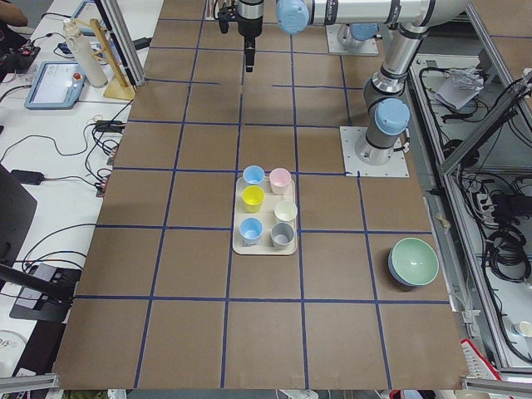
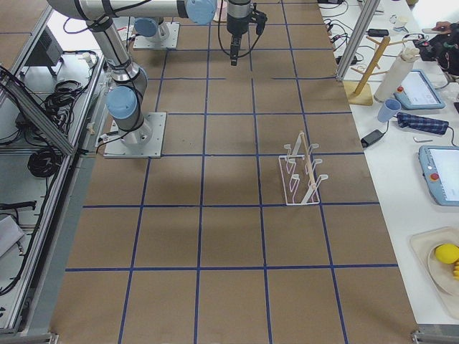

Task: Transfer IKEA cup to right arm and place on rack

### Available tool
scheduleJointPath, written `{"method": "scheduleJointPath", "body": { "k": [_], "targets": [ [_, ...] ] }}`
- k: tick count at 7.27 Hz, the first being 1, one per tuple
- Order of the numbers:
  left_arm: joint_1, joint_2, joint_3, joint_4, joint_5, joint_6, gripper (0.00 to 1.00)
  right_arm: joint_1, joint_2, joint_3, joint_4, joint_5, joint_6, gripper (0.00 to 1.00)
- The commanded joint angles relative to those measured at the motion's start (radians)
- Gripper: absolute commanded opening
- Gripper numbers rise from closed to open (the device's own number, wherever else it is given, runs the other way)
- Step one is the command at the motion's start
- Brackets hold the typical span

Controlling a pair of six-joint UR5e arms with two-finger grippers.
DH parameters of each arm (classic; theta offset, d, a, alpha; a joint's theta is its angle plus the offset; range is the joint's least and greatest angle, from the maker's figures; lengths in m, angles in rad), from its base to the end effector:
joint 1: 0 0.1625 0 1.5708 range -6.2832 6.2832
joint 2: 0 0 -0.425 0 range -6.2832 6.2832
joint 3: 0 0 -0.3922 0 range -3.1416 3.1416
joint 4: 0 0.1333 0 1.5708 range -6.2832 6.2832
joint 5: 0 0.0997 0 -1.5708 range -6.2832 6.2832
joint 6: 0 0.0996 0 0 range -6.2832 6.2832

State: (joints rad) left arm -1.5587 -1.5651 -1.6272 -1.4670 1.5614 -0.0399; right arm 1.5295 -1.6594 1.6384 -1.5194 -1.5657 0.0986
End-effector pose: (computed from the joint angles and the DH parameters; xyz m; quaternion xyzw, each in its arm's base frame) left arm -0.1282 -0.4957 0.4734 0.0259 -0.9993 0.0265 0.0051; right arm 0.1151 -0.4563 0.4915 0.0699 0.9974 0.0153 0.0021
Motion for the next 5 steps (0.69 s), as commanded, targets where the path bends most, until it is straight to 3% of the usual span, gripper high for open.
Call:
{"method": "scheduleJointPath", "body": {
  "k": [1, 5],
  "targets": [
    [0.0, 0.0, 0.0, 0.0, 0.002, 0.0, 1.0, 0.004, -0.019, 0.006, 0.004, -0.002, -0.003, 1.0],
    [0.0, -0.001, -0.005, 0.004, 0.003, 0.006, 1.0, 0.006, -0.022, 0.005, 0.002, -0.001, -0.005, 1.0]
  ]
}}
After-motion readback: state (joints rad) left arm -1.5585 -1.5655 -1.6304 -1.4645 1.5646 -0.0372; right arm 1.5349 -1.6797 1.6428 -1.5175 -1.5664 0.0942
